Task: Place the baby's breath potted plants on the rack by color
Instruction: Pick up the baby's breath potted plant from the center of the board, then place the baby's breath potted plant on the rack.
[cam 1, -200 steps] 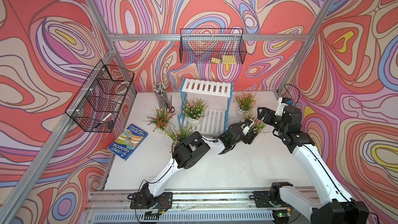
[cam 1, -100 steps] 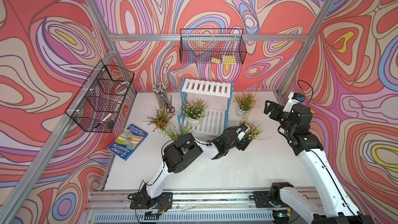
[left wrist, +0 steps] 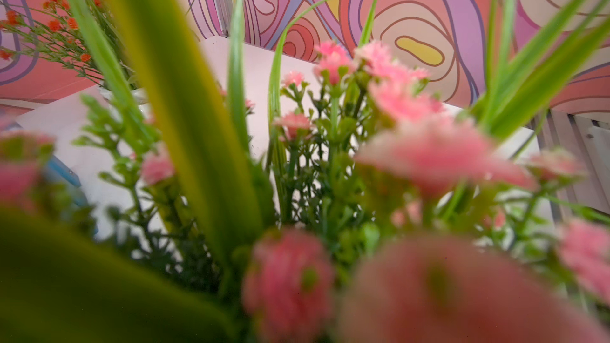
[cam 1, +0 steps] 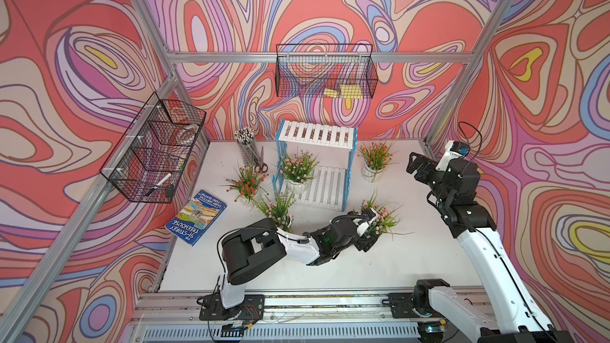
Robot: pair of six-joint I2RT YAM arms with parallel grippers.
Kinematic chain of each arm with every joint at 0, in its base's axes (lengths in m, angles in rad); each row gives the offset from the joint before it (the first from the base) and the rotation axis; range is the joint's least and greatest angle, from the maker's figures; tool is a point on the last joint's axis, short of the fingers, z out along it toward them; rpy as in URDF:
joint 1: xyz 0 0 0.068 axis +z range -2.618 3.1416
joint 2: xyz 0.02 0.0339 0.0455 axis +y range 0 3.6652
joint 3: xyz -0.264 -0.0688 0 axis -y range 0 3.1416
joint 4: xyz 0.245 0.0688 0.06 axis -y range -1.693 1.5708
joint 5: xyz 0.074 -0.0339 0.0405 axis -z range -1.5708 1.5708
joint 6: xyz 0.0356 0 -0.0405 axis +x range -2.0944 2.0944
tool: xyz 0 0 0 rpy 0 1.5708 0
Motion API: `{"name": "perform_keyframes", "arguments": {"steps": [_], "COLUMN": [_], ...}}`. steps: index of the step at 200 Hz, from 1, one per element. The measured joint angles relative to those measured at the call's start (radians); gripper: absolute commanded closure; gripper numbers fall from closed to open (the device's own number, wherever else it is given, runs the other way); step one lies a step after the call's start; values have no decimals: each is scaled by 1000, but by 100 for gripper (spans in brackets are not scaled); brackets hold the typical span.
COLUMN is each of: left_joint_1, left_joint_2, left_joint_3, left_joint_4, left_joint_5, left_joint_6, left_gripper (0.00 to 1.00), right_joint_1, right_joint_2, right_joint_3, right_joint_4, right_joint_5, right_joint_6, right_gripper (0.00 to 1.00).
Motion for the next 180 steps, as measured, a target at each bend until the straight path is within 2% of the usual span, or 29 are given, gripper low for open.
{"name": "perform_keyframes", "arguments": {"steps": [113, 160, 180], "left_joint_1": [-49, -42, -6], "left_joint_2": [-414, -453, -450], "left_joint_3": [-257, -267, -267], "left_joint_4": [-63, -85, -84], "left_joint_5": [-165, -259, -278], "left_joint_6": [-6, 45, 51], "left_gripper": [43, 43, 43], "right_joint_1": [0, 0, 0], "right_joint_2": [30, 41, 43], "right_joint_3": [-1, -6, -6], "right_joint_4": [37, 51, 51], "right_joint_5": [-4, -11, -12], "right_joint_6": [18, 26, 26], "right_gripper": [2, 2, 2]}}
